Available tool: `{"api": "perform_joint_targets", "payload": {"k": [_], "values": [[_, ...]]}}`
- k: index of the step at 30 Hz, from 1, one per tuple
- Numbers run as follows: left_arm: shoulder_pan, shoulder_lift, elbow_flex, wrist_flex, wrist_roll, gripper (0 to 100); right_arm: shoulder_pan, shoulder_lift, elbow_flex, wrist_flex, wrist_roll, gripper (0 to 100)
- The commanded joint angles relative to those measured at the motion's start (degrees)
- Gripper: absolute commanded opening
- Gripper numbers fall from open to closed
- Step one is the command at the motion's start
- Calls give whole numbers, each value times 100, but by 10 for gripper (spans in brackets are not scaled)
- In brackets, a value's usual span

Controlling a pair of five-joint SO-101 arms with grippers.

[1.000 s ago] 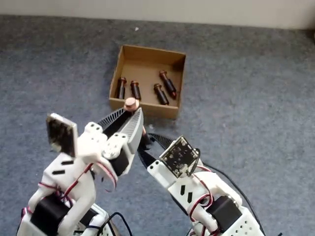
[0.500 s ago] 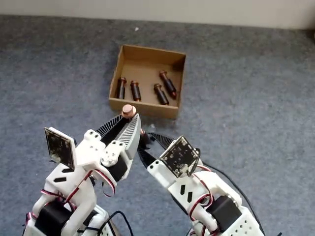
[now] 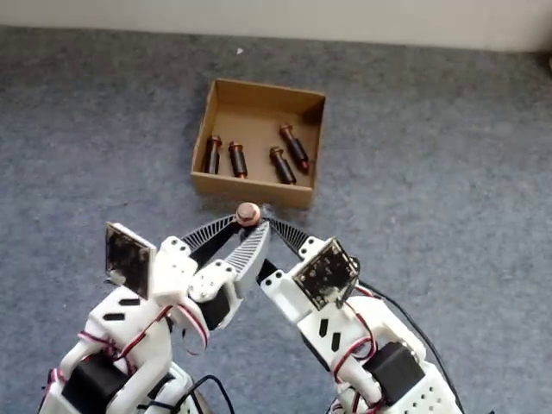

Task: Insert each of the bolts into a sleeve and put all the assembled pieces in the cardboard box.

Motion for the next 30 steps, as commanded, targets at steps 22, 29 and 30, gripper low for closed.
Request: {"api": "perform_joint_targets", "payload": {"k": [22, 29, 30], "values": [[-2193, -13, 989, 132, -1204, 200, 708, -66, -180, -268, 9, 6], [-3248, -13, 1930, 97, -1213, 200, 716, -48, -189, -391, 44, 6], [-3327, -13, 2026, 97, -1213, 200, 716, -31, -180, -514, 44, 7]]}}
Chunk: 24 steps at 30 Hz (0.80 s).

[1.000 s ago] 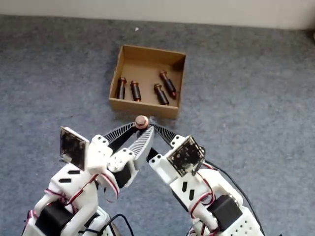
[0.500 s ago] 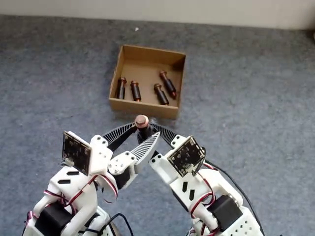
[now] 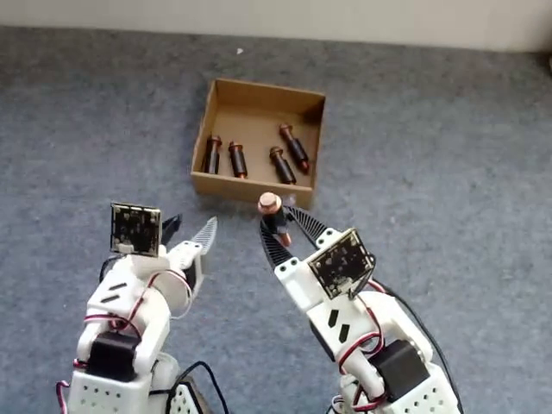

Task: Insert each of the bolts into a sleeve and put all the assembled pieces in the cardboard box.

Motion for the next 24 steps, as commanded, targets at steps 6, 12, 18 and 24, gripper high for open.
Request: {"api": "perform_joint_targets", "payload": {"k": [6, 12, 18, 24], "values": [[-462, -40, 699, 9, -53, 200, 330, 1042, -242, -1402, 53, 9], [-426, -40, 1226, 0, -62, 200, 778, 3354, -910, -2686, 62, 9], [-435, -40, 1385, -308, -62, 200, 866, 5798, -1938, -4136, 62, 9], [-426, -40, 1393, -343, -62, 200, 875, 7873, -3240, -4488, 62, 9]]}}
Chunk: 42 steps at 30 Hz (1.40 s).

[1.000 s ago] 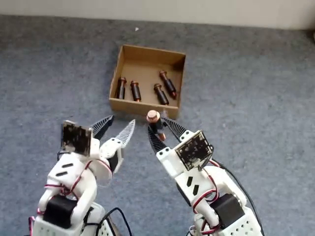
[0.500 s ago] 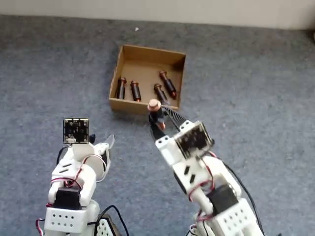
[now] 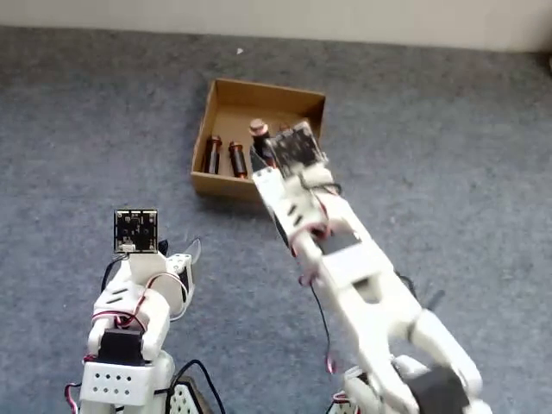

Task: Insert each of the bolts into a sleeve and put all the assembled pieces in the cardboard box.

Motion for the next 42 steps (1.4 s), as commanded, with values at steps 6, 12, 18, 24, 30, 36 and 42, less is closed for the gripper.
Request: {"api": "perform_joint_targets", "payload": {"k": [6, 12, 18, 24, 30, 36, 42], "values": [[-31, -48, 163, -149, -62, 200, 92, 2457, -1895, -321, 62, 9], [-31, -48, 163, -158, -62, 200, 84, 3064, -2062, -295, 62, 34], [-31, -48, 163, -149, -62, 200, 75, 3073, -2088, 637, 53, 128], [-31, -48, 163, -158, -62, 200, 84, 3064, -2079, 743, 53, 128], [-31, -48, 163, -158, -62, 200, 92, 3046, -2035, 743, 53, 118], [-31, -48, 163, -158, -62, 200, 84, 2123, -1859, 804, 53, 20], [-31, -48, 163, -149, -62, 200, 92, 840, -1235, 945, 35, 20]]}}
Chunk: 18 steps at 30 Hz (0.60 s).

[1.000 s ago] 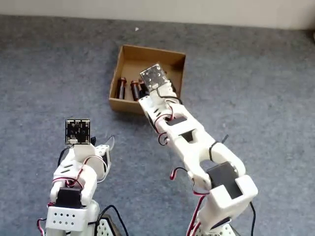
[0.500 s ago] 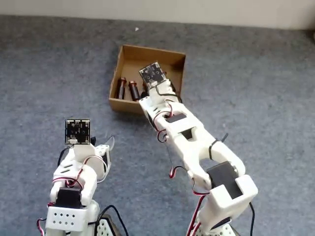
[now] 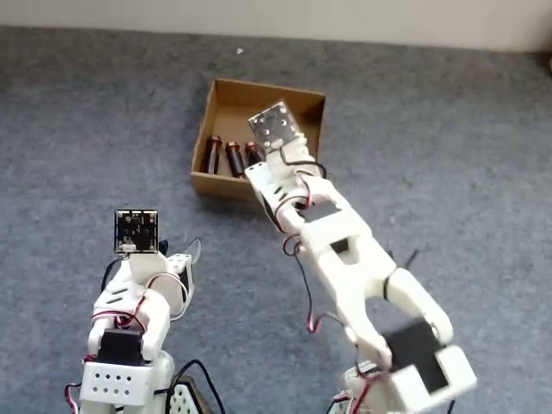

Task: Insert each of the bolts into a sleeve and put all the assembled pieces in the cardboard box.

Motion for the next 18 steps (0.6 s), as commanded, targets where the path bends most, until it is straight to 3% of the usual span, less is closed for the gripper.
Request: {"api": "perform_joint_targets", "payload": {"k": [1, 18], "values": [[-31, -48, 154, -149, -35, 200, 75, -1191, 338, 31, 53, 20], [-31, -48, 154, -141, -35, 200, 66, -4664, 2914, 31, 44, 15]]}}
